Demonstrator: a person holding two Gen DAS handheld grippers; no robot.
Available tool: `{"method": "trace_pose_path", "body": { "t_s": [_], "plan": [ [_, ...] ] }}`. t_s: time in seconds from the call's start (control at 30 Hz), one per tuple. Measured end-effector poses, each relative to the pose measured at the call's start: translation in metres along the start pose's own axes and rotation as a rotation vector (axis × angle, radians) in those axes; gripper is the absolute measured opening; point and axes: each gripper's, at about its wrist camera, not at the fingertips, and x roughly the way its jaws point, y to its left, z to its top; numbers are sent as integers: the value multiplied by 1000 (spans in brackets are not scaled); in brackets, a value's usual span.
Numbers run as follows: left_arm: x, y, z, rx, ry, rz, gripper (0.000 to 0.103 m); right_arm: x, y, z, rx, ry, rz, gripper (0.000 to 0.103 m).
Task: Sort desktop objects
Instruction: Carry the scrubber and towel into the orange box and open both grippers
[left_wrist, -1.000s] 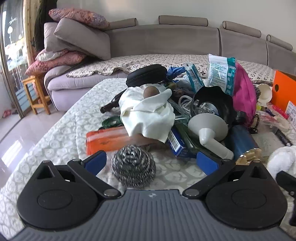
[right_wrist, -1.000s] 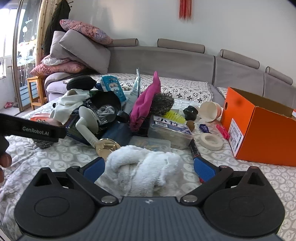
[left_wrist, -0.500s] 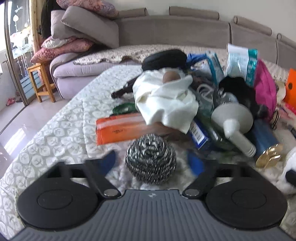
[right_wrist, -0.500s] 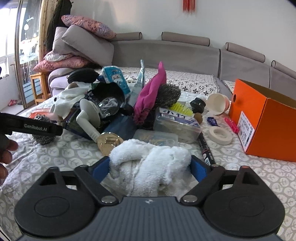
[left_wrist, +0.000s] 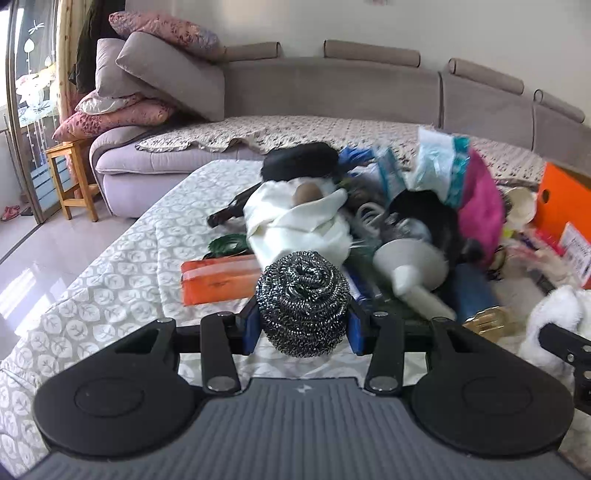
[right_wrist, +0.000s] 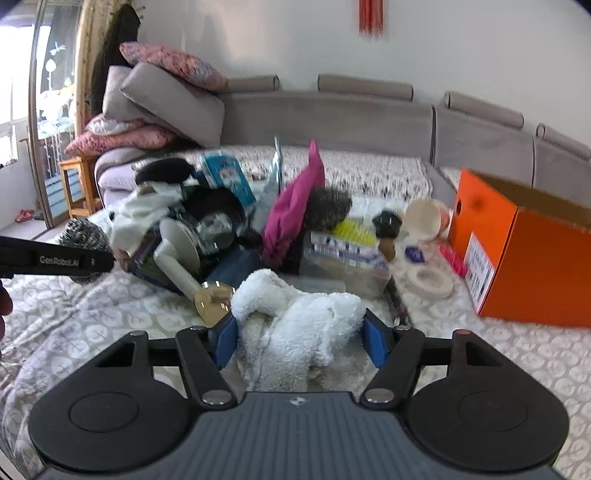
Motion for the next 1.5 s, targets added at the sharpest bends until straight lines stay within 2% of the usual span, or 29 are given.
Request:
{"method": "trace_pose_path", "body": {
  "t_s": [0.23, 0.6, 0.87, 1.03, 1.13, 1.23, 1.33, 1.43, 1.5],
  "plan": [
    [0, -18, 9, 14, -15, -43, 44, -13, -14, 10, 21, -49, -22, 66],
    [-12, -85, 26, 61, -34, -152, 44, -34, -60, 35, 106, -146, -108, 66],
    [-13, -144, 55, 94, -72, -227, 45, -44, -123, 59, 194, -212, -239, 66],
    [10, -184, 69, 92, -74, -267, 45, -39, -175, 75, 242, -265, -329, 66],
    [23, -206, 75, 89, -77, -301, 45, -34, -208, 72, 286, -299, -386, 66],
    [26, -231, 80, 104, -100, -341, 45, -21, -229, 65, 286, -299, -413, 66],
    [35, -256, 84, 124, -129, -374, 45, 5, -250, 59, 302, -247, -395, 66],
    [47, -273, 87, 144, -126, -361, 45, 36, -265, 49, 326, -169, -382, 66],
    [56, -280, 87, 153, -118, -362, 45, 45, -273, 47, 341, -147, -388, 66]
  ]
}}
